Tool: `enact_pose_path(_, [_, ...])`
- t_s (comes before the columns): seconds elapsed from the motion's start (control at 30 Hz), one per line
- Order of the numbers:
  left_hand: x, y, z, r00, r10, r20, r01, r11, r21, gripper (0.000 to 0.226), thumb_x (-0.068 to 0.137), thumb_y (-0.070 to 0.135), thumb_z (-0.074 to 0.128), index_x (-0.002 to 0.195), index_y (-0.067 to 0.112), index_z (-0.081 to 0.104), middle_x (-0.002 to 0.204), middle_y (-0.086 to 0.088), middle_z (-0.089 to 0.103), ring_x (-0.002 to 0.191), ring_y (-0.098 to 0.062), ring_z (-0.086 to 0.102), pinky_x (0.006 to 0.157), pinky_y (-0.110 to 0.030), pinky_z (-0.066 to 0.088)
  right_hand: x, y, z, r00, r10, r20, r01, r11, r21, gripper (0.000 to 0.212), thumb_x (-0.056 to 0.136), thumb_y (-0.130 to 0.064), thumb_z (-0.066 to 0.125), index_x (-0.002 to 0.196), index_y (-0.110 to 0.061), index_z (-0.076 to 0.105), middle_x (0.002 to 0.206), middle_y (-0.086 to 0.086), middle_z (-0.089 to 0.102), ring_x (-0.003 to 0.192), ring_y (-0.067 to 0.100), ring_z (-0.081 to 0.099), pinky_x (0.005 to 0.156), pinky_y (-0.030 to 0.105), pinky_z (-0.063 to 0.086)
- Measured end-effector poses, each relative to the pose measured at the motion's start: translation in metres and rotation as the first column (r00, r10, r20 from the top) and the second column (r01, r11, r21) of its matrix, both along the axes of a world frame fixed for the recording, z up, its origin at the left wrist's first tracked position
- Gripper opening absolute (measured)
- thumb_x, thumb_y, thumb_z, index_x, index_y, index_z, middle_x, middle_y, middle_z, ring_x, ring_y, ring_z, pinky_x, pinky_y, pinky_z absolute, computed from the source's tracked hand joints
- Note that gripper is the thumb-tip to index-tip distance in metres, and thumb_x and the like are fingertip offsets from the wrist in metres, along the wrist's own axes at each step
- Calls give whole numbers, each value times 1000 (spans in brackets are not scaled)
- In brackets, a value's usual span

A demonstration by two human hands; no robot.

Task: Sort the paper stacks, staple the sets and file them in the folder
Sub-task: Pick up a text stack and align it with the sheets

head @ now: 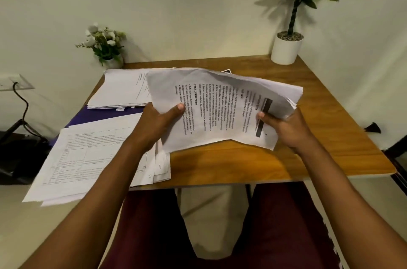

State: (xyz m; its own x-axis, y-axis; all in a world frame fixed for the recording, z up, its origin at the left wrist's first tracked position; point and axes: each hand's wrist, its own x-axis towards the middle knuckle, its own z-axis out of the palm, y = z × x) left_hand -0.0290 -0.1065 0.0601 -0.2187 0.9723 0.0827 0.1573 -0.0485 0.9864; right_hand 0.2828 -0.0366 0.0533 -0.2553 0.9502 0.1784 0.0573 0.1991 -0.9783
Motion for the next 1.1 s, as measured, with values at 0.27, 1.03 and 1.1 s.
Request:
enact_pose_path(0.27, [3,-5,-16,997,73,-4,-73,995,63,28,85,37,74,112,33,67,105,16,76,99,-15,74,81,-32,62,4,0,-6,1000,-23,1,23,1000,-9,35,88,-9,75,102,-40,70,110,-9,76,108,18,72,87,42,59])
enact_pose_path(1.03, [9,-15,-56,987,78,-143,-82,996,-23,24,91,35,71,113,38,63,109,19,70,96,2,69,84,-24,58,0,-9,-45,987,-91,134,110,984,-142,15,96,-21,69,98,-35,67,105,-19,71,100,5,68,98,42,55])
enact_pose_path(1.1, [10,-15,-55,985,102,-138,-105,994,-16,24,92,34,70,115,35,63,108,20,69,94,4,69,82,-23,57,-1,-10,-44,987,-101,124,119,981,-153,15,95,-22,70,99,-36,67,106,-18,72,100,6,69,97,40,55])
